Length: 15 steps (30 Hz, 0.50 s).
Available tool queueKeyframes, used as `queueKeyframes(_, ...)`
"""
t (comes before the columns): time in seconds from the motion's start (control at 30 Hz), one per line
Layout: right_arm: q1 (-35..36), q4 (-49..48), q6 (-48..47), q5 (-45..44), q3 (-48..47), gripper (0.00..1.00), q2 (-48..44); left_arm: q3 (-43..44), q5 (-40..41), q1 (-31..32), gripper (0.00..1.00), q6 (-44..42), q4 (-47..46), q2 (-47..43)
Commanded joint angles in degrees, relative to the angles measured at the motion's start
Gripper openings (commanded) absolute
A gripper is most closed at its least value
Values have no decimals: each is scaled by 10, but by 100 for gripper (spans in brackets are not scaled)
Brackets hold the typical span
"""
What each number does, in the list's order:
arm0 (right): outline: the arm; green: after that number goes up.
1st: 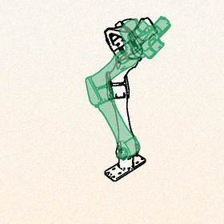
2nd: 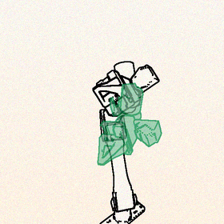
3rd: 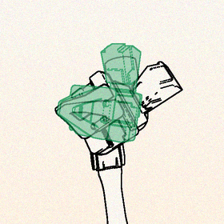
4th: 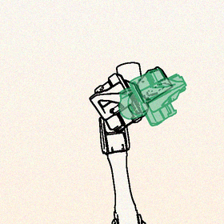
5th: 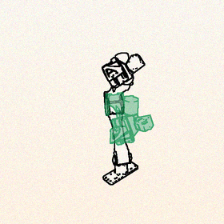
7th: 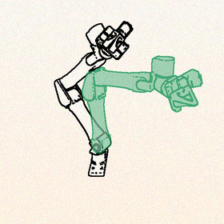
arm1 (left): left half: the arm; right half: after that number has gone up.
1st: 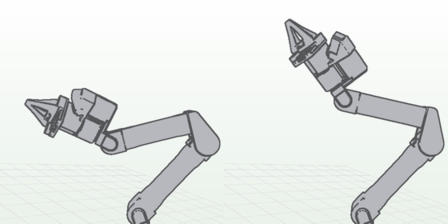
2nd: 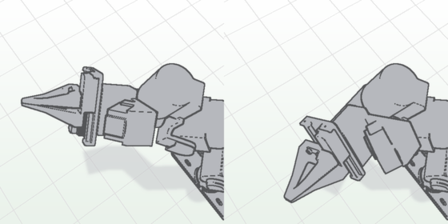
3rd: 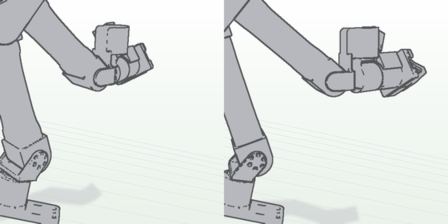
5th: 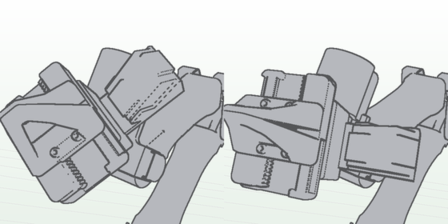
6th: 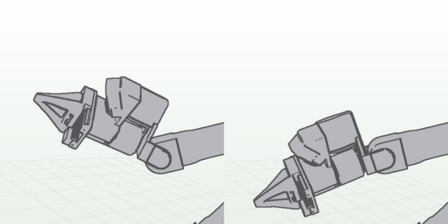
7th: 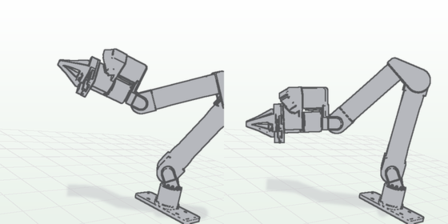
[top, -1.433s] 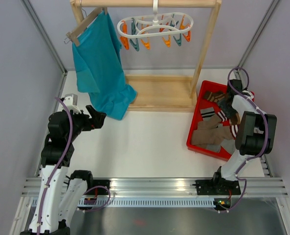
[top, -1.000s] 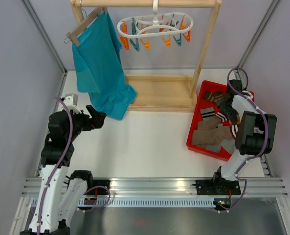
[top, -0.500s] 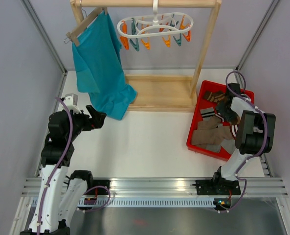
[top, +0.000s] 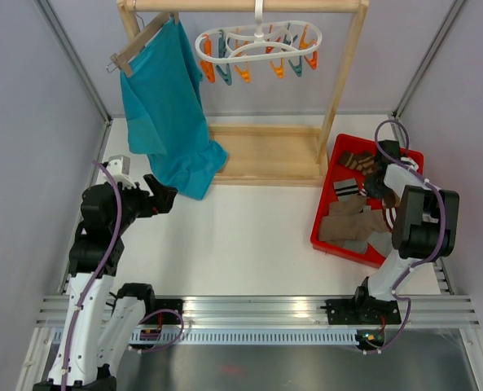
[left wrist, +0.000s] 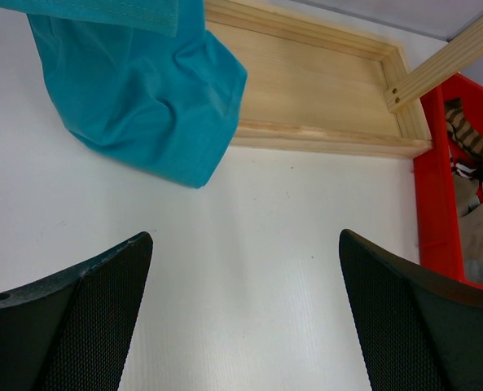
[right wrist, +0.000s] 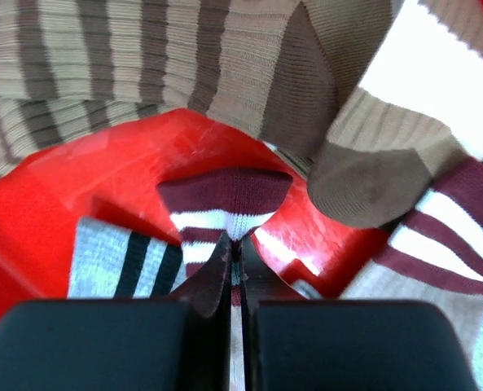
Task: Clip the socks to the hanger
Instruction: Pick up the sock from the bin.
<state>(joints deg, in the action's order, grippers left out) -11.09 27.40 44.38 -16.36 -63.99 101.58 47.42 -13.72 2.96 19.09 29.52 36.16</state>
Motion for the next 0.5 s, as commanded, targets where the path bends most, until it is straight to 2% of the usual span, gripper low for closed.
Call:
queueKeyframes(0.0,-2,-26,-15,-1,7,0,-59,0,-17,-3,100,19,-8,3)
queueKeyframes(0.13,-2,-46,-50,40,12,0,-126,0,-38,-3,100,18,-17,10)
queueKeyframes(0.33,10,-62,-115,139,-13,0,-251,31,-145,-1,99,60,-56,34)
queueKeyframes(0.47,47,-59,-143,155,-40,0,-335,65,-142,27,98,88,-76,44)
